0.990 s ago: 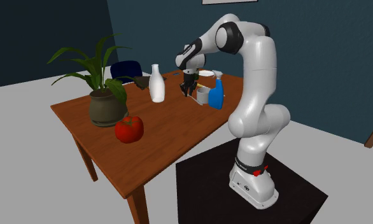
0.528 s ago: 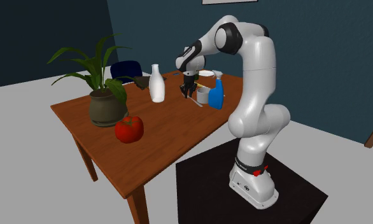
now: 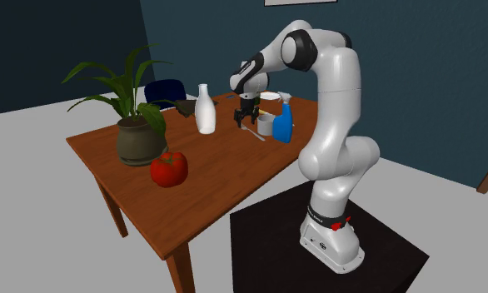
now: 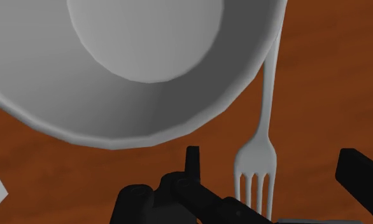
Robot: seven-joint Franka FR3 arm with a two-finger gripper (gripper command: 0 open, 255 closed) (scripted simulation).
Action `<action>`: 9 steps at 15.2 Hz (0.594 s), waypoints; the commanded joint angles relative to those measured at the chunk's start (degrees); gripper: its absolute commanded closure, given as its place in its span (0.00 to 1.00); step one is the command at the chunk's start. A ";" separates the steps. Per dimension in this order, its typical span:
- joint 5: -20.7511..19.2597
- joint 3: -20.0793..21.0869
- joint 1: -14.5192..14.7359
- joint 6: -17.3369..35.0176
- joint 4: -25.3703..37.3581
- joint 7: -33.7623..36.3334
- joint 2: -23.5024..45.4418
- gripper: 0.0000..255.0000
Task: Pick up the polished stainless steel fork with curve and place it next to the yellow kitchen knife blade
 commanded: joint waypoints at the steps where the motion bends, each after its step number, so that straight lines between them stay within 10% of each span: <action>1: 0.10 0.02 -0.06 -1.61 0.58 -0.07 -1.03 0.00; 9: 0.34 0.07 -0.21 -6.21 2.60 -0.23 -3.62 0.00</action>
